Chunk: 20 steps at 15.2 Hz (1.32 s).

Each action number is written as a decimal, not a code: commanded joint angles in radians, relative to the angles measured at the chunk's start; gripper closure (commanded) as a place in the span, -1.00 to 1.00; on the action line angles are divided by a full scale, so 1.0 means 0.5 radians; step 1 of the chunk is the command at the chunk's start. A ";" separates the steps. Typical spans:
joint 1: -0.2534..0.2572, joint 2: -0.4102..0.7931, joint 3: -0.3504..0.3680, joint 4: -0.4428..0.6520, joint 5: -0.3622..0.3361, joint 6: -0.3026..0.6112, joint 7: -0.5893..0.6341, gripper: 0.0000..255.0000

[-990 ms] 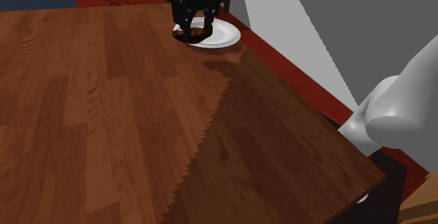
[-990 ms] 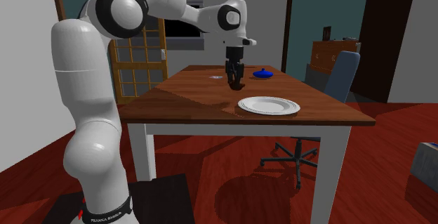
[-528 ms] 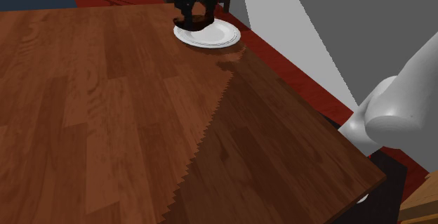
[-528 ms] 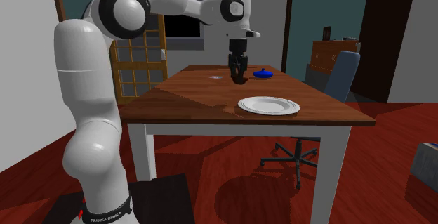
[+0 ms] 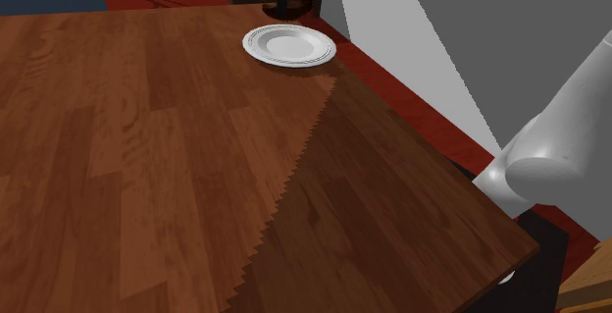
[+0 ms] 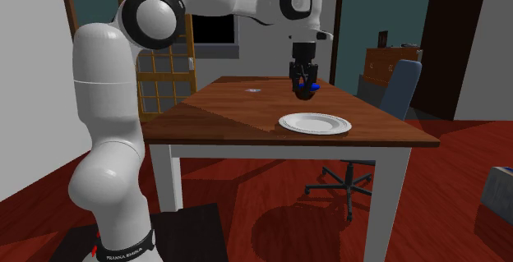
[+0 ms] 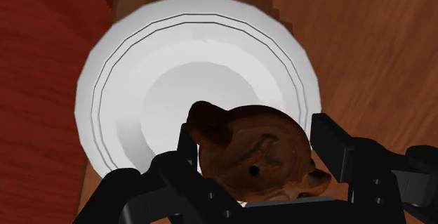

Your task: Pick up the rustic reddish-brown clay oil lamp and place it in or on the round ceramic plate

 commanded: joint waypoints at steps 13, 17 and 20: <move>-0.076 0.036 -0.062 -0.221 -0.008 0.256 -0.138 1.00; -0.078 0.032 -0.064 -0.349 -0.007 0.379 -0.140 1.00; -0.078 0.032 -0.064 -0.349 -0.007 0.380 -0.140 1.00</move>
